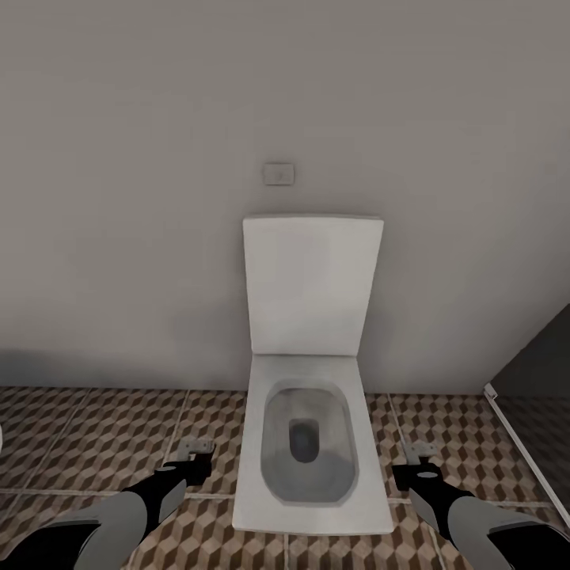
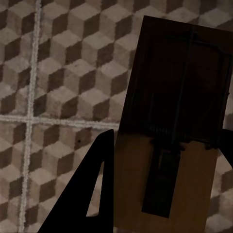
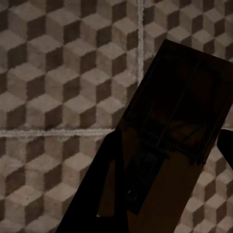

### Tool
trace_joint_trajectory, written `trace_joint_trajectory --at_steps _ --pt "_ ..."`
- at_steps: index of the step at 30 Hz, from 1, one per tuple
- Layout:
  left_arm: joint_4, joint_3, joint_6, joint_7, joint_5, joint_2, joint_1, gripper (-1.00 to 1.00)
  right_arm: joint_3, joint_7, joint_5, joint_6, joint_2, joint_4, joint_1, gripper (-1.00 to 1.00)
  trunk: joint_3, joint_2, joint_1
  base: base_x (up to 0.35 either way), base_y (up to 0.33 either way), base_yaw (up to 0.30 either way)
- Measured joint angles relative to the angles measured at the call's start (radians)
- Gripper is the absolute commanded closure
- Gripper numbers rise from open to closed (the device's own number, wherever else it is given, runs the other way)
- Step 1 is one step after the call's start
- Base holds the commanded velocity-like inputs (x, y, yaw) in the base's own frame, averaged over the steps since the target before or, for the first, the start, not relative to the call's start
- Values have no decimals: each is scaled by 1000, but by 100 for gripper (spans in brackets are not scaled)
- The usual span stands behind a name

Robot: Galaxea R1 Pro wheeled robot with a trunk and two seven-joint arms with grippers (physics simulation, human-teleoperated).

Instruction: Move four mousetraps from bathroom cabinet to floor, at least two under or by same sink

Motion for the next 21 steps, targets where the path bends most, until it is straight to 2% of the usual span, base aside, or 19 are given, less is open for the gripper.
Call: trace_joint_trajectory --at_steps 21 --pt "0 0 0 0 0 -3 0 100 0 -1 1 -4 1 0 0 100 0 0 0 0 0 0"
